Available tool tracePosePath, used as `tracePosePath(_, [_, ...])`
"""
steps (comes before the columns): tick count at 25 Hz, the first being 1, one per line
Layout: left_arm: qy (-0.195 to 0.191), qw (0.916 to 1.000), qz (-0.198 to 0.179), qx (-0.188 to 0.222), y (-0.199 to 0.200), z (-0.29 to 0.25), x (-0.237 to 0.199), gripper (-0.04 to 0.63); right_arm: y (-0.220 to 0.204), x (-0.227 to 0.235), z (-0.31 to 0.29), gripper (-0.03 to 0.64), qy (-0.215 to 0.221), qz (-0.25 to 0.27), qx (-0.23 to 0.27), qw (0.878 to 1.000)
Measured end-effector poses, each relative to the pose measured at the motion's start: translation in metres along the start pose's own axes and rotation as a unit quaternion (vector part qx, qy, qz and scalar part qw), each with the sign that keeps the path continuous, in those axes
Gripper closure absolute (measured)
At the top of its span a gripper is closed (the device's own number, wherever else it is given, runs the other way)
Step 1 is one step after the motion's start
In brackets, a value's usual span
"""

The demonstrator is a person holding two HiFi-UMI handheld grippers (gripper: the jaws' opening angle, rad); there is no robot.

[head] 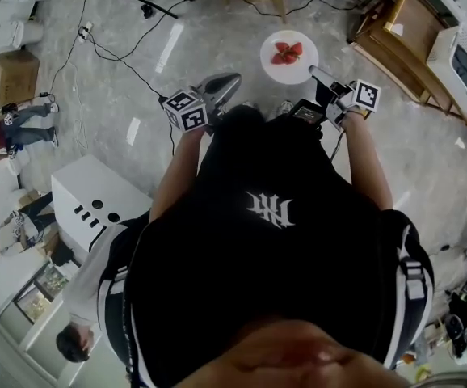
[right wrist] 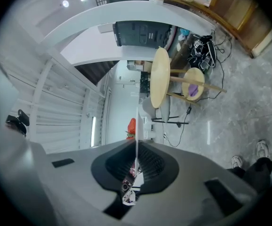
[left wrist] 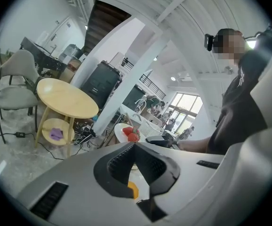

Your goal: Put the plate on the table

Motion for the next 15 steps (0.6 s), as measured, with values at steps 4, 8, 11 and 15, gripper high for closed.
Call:
tracePosePath(4, [0.010, 0.9999, 0.010, 0.003, 0.003, 0.006, -0.005, 0.594, 0.010, -0.003, -0.007, 0.603, 0.002, 0.006, 0.006, 1.000])
tracePosePath(8, [-0.004, 0.9997, 0.026, 0.000, -0.002, 0.012, -0.014, 0.594, 0.011, -0.001, -0.017, 0.603, 0.004, 0.013, 0.000, 1.000])
tracePosePath(11, [-0.008, 0.9997, 0.022, 0.005, 0.017, 0.009, -0.042, 0.594, 0.028, 0.001, -0.045, 0.603, 0.004, 0.011, -0.001, 1.000])
tracePosePath(15, [-0.021, 0.9990, 0.036, 0.015, 0.052, 0.014, -0.093, 0.595, 0.052, -0.011, -0.097, 0.601, -0.013, 0.009, -0.002, 1.000])
Point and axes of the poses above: the fingertips, and each gripper's own axes: z backward along the fingers, x to its right, y out of its top, the point moved 1 cm from there along z, backward along the fingers
